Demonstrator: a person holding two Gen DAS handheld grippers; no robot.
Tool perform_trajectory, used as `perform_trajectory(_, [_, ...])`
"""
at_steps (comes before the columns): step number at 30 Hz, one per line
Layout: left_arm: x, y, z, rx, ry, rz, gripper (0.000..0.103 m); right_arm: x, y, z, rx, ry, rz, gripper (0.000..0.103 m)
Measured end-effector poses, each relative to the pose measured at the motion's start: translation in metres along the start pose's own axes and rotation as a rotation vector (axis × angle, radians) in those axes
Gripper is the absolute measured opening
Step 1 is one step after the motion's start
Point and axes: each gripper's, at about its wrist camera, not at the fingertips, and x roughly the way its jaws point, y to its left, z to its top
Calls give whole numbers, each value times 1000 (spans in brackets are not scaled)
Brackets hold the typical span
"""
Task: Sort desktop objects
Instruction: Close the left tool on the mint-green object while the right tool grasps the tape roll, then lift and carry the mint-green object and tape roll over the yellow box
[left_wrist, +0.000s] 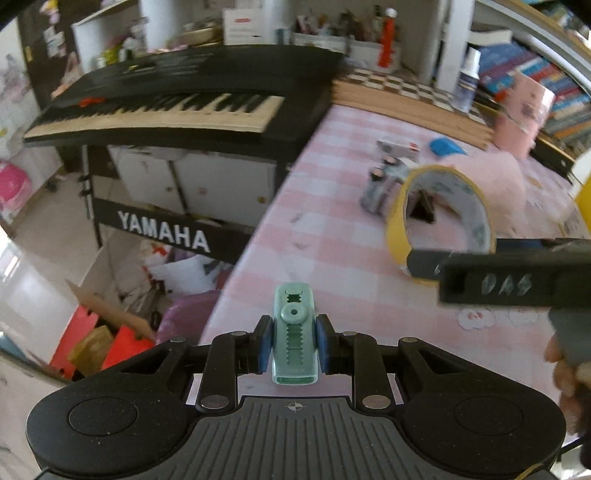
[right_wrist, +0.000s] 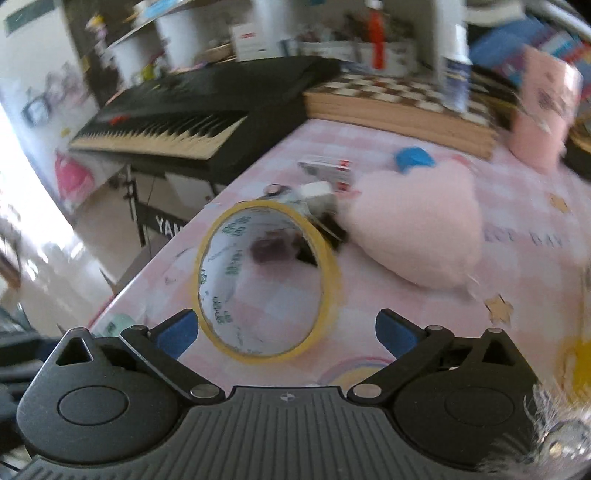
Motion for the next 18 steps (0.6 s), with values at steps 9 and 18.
perform_trajectory(9, [-3,8,1,-34,-17,9,23,9,25,5,-160,-44,-52,103])
perform_trajectory(18, [-8,10,0,-46,-37,12,23,14,27,8,-185,-41,-86,103])
